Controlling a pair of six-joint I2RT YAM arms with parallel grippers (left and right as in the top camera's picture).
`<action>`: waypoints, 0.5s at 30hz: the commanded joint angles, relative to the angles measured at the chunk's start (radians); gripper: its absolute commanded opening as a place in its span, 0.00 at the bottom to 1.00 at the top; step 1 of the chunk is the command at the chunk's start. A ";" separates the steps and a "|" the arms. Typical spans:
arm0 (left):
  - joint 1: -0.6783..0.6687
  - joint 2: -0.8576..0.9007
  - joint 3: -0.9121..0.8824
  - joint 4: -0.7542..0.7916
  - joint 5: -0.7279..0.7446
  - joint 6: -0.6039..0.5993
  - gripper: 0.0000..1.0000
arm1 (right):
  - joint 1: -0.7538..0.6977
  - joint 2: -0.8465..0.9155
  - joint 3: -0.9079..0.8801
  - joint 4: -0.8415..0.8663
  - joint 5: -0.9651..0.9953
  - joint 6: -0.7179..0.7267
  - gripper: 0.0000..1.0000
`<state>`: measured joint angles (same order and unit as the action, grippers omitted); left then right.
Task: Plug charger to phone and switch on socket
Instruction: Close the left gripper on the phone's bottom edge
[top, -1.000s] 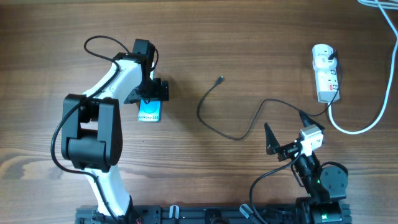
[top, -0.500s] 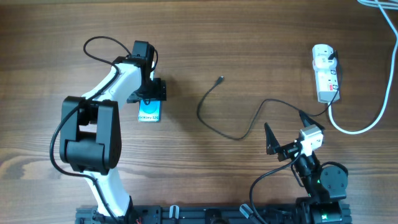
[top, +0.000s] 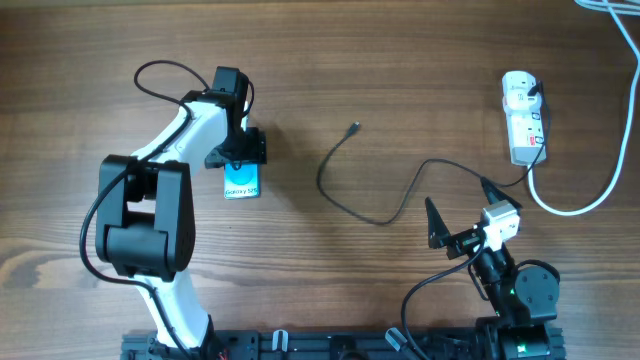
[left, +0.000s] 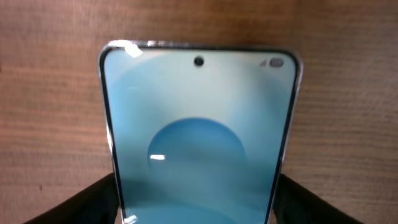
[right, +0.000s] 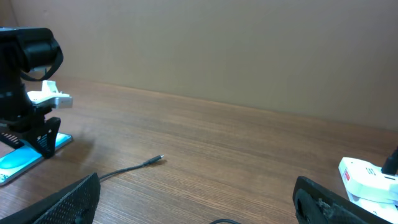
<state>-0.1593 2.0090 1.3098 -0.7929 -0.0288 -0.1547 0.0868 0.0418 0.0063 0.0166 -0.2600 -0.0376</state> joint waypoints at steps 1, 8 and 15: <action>-0.002 0.043 -0.047 -0.046 0.010 -0.018 0.80 | 0.006 -0.005 -0.001 0.005 0.010 0.014 1.00; -0.002 0.043 -0.047 -0.055 0.032 -0.037 0.83 | 0.006 -0.005 -0.001 0.005 0.010 0.014 1.00; -0.003 0.043 -0.047 -0.012 0.032 -0.033 0.87 | 0.006 -0.005 -0.001 0.005 0.010 0.014 1.00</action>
<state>-0.1600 2.0052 1.3045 -0.8288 -0.0174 -0.1783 0.0868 0.0418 0.0063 0.0166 -0.2600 -0.0376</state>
